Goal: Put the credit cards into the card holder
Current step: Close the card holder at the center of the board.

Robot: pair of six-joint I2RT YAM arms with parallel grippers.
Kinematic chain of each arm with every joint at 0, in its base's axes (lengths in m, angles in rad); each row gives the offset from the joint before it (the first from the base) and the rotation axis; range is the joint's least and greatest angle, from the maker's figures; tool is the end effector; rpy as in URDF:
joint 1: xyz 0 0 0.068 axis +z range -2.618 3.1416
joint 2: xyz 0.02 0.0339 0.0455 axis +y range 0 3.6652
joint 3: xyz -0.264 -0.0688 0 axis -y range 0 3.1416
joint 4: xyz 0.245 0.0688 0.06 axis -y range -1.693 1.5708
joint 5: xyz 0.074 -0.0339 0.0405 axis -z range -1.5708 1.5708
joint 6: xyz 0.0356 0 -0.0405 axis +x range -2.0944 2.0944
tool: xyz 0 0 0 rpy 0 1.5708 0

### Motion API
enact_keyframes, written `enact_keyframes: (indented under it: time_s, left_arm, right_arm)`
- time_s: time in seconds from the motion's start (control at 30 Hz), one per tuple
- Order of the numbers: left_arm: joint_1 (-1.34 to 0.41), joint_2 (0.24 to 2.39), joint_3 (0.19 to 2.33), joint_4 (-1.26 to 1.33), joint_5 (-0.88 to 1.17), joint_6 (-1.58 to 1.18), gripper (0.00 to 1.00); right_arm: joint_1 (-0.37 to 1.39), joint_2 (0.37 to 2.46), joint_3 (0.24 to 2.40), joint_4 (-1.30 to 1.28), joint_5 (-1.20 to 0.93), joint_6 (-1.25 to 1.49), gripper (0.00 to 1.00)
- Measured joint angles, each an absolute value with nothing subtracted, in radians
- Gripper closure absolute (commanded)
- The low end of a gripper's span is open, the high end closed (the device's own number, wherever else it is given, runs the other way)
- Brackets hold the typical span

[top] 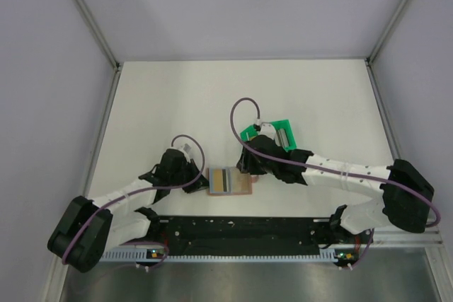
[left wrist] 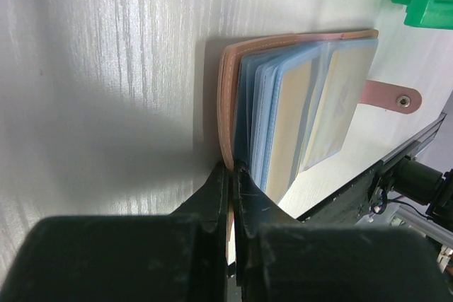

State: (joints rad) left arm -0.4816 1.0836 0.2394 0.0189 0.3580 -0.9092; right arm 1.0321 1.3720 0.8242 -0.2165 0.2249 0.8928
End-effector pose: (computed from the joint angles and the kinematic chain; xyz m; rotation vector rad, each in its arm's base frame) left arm 0.1509 -0.0930 0.1246 -0.3727 2.5853 -1.0147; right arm 0.1539 0.2421 0.2207 -0.0520 2.4193 0.6902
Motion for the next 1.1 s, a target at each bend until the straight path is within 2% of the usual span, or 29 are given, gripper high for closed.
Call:
enact_keyframes:
  time_s: [0.43,0.6,0.97,1.03,1.1]
  left_arm:
    - [-0.482,1.084,0.253,-0.011,0.355,-0.894,1.00]
    - [-0.482,1.084,0.253,-0.012,0.355,-0.894,1.00]
    - [-0.482,1.084,0.253,-0.011,0.355,-0.894,1.00]
    - [-0.482,1.084,0.253,-0.011,0.355,-0.894,1.00]
    - [-0.482,1.084,0.253,-0.011,0.355,-0.894,1.00]
  right_arm:
    - [1.032,1.351,0.772,-0.415,0.321,0.939,0.58]
    - [1.032,1.391,0.772,-0.422,0.328,0.939,0.71]
    - [1.028,1.404,0.772,-0.431,0.332,0.945,0.78]
    - [1.024,1.404,0.772,-0.431,0.332,0.945,0.84]
    - [1.017,1.404,0.772,-0.430,0.331,0.945,0.96]
